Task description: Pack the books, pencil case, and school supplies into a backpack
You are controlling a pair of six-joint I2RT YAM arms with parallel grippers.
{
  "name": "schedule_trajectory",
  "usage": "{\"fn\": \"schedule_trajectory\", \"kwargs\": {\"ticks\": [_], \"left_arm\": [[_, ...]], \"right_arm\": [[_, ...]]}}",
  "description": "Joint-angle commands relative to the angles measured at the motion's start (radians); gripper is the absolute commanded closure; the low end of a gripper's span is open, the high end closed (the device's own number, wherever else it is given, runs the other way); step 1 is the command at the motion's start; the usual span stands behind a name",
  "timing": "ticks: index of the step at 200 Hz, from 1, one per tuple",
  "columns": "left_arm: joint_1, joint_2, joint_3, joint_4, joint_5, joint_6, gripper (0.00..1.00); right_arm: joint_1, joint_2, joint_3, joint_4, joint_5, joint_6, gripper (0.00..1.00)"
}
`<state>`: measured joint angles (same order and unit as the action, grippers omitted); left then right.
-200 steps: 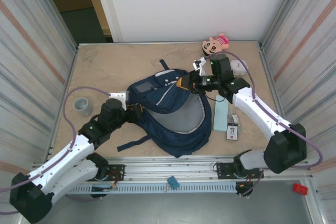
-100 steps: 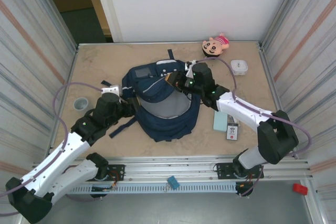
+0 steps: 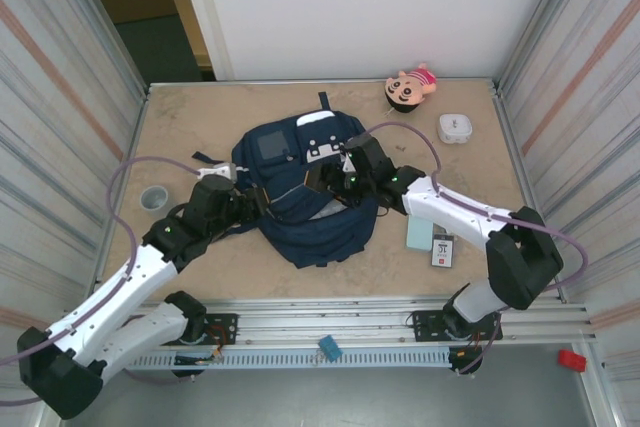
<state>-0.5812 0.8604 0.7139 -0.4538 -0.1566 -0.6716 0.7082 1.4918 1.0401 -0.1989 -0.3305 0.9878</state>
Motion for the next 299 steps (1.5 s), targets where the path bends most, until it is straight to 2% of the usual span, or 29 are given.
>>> {"fn": "schedule_trajectory", "kwargs": {"ticks": [1, 39, 115, 137, 161, 179, 204, 236, 269, 299], "left_arm": [[0.029, 0.011, 0.006, 0.008, 0.014, 0.03, 0.35], [0.054, 0.03, 0.006, 0.045, 0.041, 0.05, 0.35], [0.056, 0.087, 0.055, 0.048, 0.124, 0.079, 0.34], [0.056, 0.097, 0.046, 0.068, 0.141, 0.062, 0.34], [0.057, 0.122, 0.042, 0.087, 0.162, 0.047, 0.34], [0.056, 0.144, 0.042, 0.097, 0.179, 0.041, 0.34], [0.056, 0.171, 0.042, 0.109, 0.191, 0.039, 0.34], [0.056, 0.176, 0.017, 0.145, 0.197, 0.009, 0.34], [0.056, 0.169, -0.001, 0.154, 0.185, 0.0, 0.35], [0.056, 0.169, 0.0, 0.147, 0.166, 0.002, 0.35]], "right_arm": [[-0.018, -0.05, 0.017, -0.13, -0.064, -0.059, 0.27], [-0.063, -0.086, 0.025, -0.194, -0.208, -0.08, 0.27], [-0.117, -0.168, 0.235, -0.835, -0.098, -0.385, 0.27], [-0.207, -0.228, 0.237, -0.942, -0.015, -0.452, 0.26], [-0.371, -0.253, 0.182, -1.004, 0.098, -0.524, 0.27], [-0.477, -0.242, 0.109, -0.975, 0.172, -0.549, 0.28], [-0.567, -0.206, -0.01, -0.807, 0.168, -0.545, 0.28], [-0.579, -0.112, -0.098, -0.603, 0.137, -0.519, 0.3], [-0.579, -0.022, -0.134, -0.519, 0.156, -0.519, 0.31], [-0.574, 0.021, -0.162, -0.461, 0.106, -0.507, 0.32]]}}
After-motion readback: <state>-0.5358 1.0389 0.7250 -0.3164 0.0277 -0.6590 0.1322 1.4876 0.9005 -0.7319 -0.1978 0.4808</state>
